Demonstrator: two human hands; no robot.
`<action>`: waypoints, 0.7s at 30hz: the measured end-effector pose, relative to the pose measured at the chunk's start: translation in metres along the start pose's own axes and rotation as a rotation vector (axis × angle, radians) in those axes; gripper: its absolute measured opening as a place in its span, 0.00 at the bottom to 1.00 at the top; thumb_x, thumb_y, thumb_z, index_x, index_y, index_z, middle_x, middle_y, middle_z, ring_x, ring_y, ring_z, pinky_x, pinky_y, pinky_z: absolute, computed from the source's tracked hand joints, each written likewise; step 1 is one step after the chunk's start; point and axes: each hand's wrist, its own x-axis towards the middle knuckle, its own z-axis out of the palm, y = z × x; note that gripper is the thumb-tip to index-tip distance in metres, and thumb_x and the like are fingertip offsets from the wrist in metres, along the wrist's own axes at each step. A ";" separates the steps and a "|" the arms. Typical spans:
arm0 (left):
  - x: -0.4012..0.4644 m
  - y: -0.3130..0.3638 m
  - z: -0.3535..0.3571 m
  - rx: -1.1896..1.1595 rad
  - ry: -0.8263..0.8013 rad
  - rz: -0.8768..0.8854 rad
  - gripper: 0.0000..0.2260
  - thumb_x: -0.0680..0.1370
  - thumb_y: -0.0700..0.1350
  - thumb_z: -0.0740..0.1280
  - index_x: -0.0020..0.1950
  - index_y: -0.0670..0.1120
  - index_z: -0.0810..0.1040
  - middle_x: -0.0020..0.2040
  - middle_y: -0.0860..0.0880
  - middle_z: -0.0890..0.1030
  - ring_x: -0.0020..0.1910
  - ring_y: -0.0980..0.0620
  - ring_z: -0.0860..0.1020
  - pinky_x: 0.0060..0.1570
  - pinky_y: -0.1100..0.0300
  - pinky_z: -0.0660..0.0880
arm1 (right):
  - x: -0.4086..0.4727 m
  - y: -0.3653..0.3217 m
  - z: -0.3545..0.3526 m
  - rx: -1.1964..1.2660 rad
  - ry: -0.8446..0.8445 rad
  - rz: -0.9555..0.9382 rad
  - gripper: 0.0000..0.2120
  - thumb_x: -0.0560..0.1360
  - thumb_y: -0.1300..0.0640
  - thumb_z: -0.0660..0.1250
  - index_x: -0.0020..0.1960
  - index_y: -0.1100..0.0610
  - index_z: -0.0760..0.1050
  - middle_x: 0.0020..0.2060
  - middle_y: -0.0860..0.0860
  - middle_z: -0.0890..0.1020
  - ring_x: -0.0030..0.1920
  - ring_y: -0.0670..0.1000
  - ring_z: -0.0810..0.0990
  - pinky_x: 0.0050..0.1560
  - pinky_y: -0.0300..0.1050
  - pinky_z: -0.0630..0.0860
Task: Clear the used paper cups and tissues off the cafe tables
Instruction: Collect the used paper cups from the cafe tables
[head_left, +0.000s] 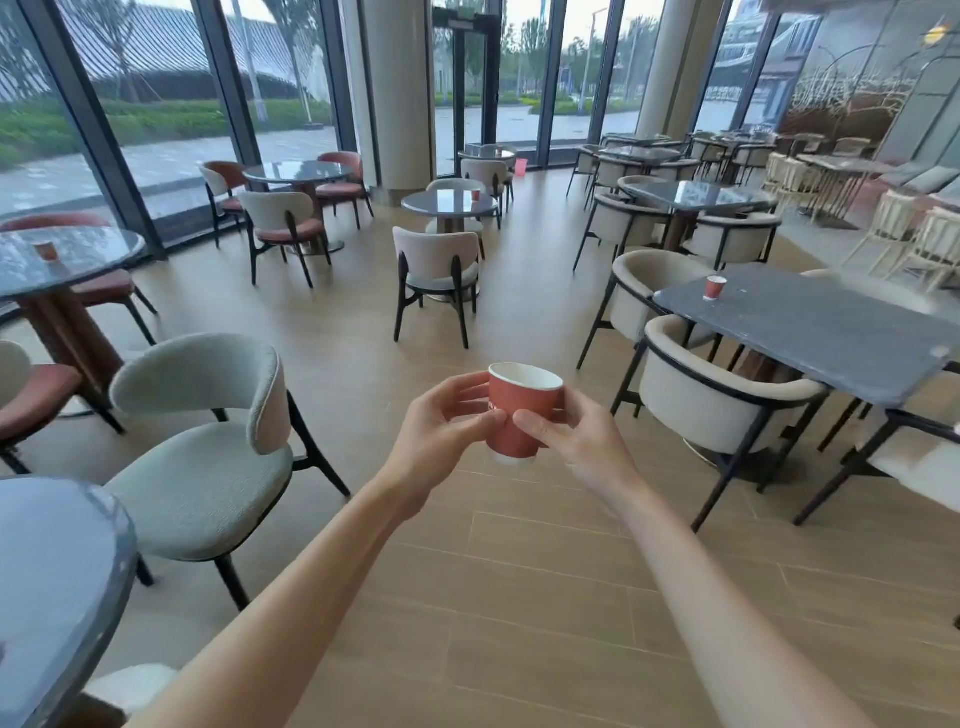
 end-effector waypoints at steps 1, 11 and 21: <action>0.017 -0.005 -0.001 0.000 -0.003 -0.002 0.22 0.73 0.44 0.76 0.67 0.49 0.79 0.60 0.50 0.85 0.60 0.50 0.82 0.62 0.47 0.79 | 0.018 0.006 -0.002 -0.010 0.002 0.002 0.32 0.62 0.37 0.78 0.61 0.51 0.79 0.53 0.48 0.86 0.56 0.51 0.84 0.61 0.60 0.79; 0.251 -0.066 -0.018 -0.044 0.004 -0.008 0.19 0.75 0.40 0.76 0.65 0.49 0.80 0.59 0.49 0.85 0.59 0.49 0.83 0.61 0.45 0.79 | 0.246 0.067 -0.019 -0.069 0.048 0.013 0.34 0.63 0.38 0.80 0.62 0.54 0.78 0.55 0.48 0.85 0.57 0.50 0.84 0.61 0.54 0.79; 0.478 -0.086 -0.011 -0.077 -0.074 -0.036 0.15 0.78 0.37 0.72 0.64 0.45 0.81 0.57 0.47 0.86 0.57 0.47 0.84 0.59 0.43 0.80 | 0.454 0.091 -0.062 -0.112 0.123 0.025 0.31 0.65 0.42 0.77 0.64 0.54 0.77 0.56 0.47 0.84 0.58 0.46 0.82 0.62 0.49 0.78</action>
